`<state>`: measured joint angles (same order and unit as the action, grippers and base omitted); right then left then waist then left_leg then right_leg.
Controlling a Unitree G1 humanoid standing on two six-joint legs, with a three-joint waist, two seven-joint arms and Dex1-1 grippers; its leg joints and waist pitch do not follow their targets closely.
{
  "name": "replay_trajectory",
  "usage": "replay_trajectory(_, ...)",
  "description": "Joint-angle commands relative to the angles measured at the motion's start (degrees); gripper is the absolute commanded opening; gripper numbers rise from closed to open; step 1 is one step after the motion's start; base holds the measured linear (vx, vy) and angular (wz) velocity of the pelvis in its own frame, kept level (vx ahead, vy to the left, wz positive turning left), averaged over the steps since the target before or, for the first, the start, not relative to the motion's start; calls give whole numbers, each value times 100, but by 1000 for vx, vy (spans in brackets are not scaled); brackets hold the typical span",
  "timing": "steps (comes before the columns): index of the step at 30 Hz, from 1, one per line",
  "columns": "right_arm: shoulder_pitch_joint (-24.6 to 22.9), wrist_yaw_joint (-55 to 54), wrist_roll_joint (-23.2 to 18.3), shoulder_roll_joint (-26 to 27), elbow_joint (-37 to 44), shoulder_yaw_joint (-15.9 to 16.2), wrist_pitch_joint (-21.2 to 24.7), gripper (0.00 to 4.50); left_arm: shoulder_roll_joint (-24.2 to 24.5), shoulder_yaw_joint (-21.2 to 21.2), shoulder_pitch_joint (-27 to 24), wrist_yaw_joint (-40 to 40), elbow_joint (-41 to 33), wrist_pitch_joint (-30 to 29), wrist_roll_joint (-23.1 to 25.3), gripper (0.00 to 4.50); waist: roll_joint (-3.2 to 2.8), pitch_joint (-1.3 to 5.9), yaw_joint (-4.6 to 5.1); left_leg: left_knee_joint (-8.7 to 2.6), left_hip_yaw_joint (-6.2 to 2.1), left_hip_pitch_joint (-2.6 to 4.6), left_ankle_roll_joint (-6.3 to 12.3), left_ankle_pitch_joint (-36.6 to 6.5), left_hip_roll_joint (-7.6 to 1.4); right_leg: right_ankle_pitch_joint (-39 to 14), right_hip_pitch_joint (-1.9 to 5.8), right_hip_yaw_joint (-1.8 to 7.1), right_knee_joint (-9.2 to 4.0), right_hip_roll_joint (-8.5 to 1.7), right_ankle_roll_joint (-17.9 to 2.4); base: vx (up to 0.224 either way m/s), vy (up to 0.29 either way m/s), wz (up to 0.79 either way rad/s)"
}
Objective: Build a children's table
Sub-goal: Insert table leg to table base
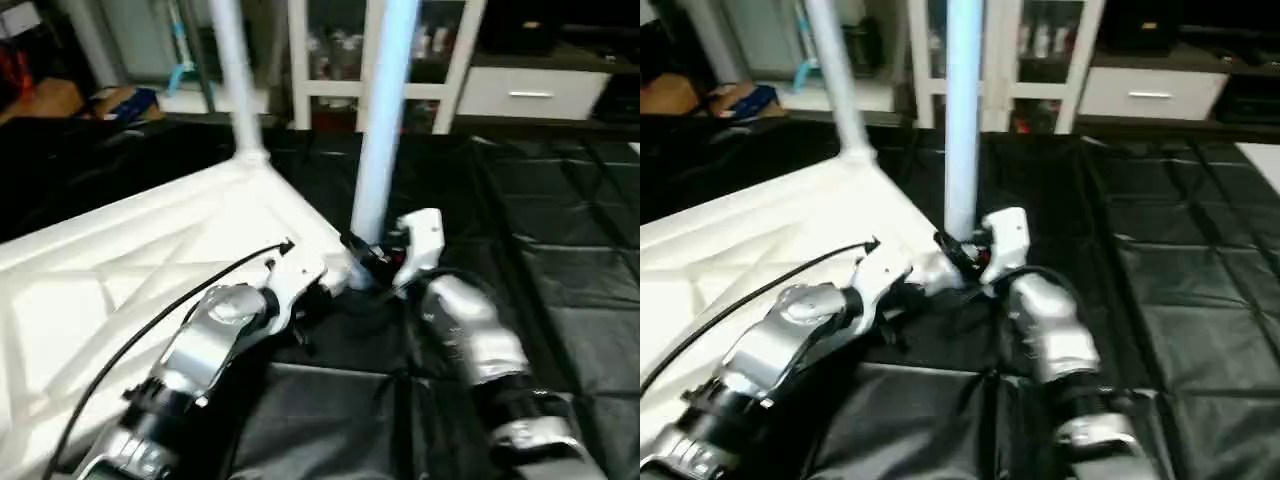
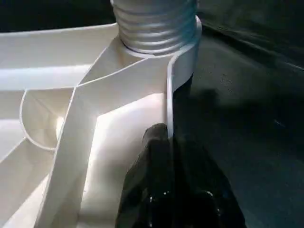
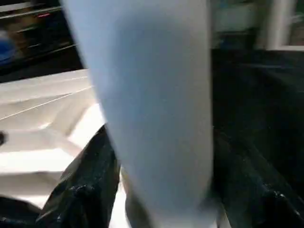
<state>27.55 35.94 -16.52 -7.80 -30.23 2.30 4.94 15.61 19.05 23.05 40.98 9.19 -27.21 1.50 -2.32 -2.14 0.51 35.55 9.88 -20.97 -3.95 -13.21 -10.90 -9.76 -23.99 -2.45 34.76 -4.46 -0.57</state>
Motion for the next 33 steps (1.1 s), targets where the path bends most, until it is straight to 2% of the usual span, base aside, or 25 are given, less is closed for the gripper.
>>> replay_trajectory(1, -11, 530, -124, -246, 274, 0, 200, 309, 29, 197, -138, 436, -188, 76, -265, 0, 12, 320, -28, -462, -11, 18, 554, -775, -182, -683, 332, 177, -369, -269, -1592, 0, 0, 0)
replay_trajectory(6, -115, 1659, -59, -1031, 463, 282, 239, 309, 254, 233, -266, 731, -394, -30, -354, 0, 33, 307, -95, -472, -11, 24, 459, -821, -187, -955, 332, 177, -391, -274, -1485, 0, 0, 0)
replay_trajectory(14, -128, 2503, 297, -1732, 231, 496, 74, 309, 391, 206, -300, 852, -486, -87, -359, 0, 64, 311, -102, -444, -13, -10, 550, -688, -169, -1050, 342, 170, -399, -287, -1472, 0, 0, 0)
replay_trajectory(19, -120, 2655, 282, -1776, 150, 567, 67, 309, 417, 202, -299, 892, -520, -106, -363, 0, 56, 322, -99, -433, -16, -7, 635, -616, -173, -944, 342, 159, -384, -279, -1537, 0, 0, 0)
replay_trajectory(26, -3, 2778, 327, -1580, -180, 607, -73, 309, 458, 233, -292, 909, -555, -128, -398, 0, 55, 321, -96, -436, -20, -7, 606, -672, -175, -1001, 339, 153, -387, -279, -1558, 0, 0, 0)
replay_trajectory(28, 25, 2843, 368, -1584, -246, 643, -112, 282, 469, 238, -301, 918, -574, -141, -401, 0, 51, 327, -93, -432, -19, -2, 609, -664, -175, -957, 338, 150, -380, -276, -1580, 0, 0, 0)
replay_trajectory(33, 74, 2910, 413, -1596, -343, 674, -148, 264, 485, 240, -315, 939, -598, -149, -404, 0, 51, 327, -95, -428, -20, -6, 650, -585, -174, -887, 349, 151, -372, -280, -1595, 0, 0, 0)
